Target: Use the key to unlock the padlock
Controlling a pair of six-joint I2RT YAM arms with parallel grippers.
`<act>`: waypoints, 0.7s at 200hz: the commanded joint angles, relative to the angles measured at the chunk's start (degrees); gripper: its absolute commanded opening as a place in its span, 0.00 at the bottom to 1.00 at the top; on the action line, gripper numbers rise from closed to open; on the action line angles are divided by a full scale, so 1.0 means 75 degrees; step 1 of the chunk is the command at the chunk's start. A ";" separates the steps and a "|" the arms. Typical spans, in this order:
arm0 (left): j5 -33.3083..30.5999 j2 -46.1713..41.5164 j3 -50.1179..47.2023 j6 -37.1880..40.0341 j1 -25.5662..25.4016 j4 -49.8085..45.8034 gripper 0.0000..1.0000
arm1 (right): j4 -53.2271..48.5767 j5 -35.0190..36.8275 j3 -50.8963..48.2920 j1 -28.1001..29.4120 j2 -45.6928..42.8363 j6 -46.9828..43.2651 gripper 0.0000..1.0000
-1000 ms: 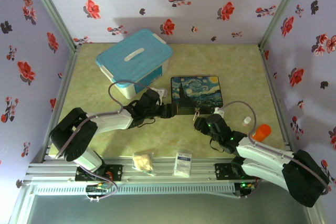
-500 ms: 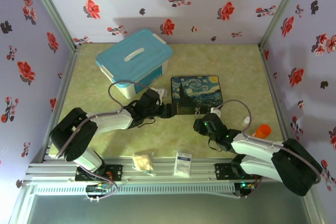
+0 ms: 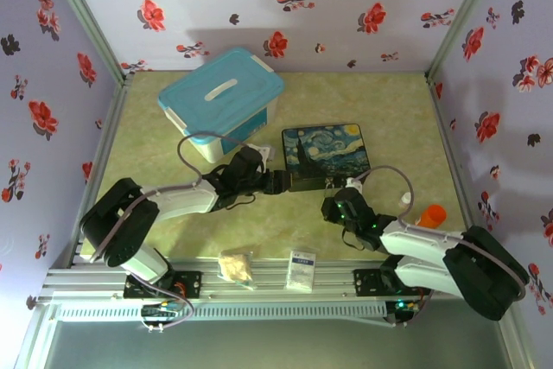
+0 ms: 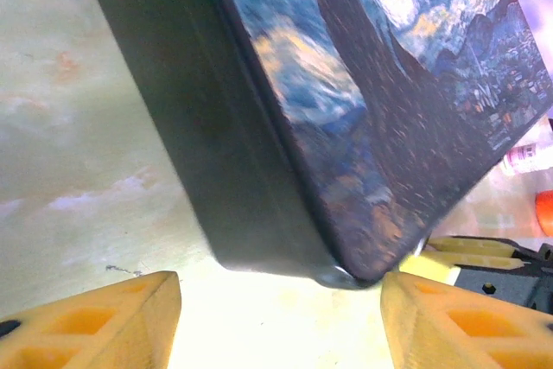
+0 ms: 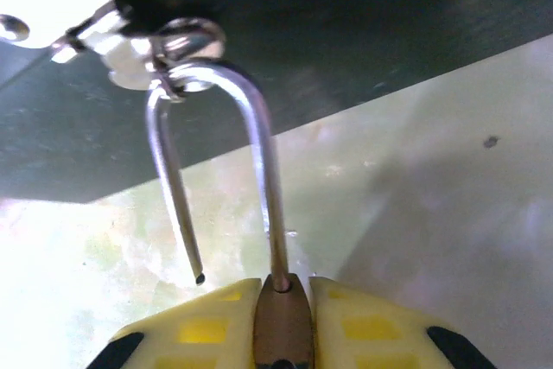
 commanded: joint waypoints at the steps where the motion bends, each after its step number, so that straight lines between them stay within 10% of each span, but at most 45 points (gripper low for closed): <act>1: -0.0352 -0.0245 0.0722 0.0543 -0.0026 -0.0441 0.63 | 0.0015 -0.0189 -0.0133 -0.0010 0.0012 0.0115 0.18; 140: -0.2260 0.2334 0.4185 0.3509 -0.0900 -0.3239 0.63 | 0.3791 -0.1476 -0.0745 -0.0504 0.1901 0.1358 0.08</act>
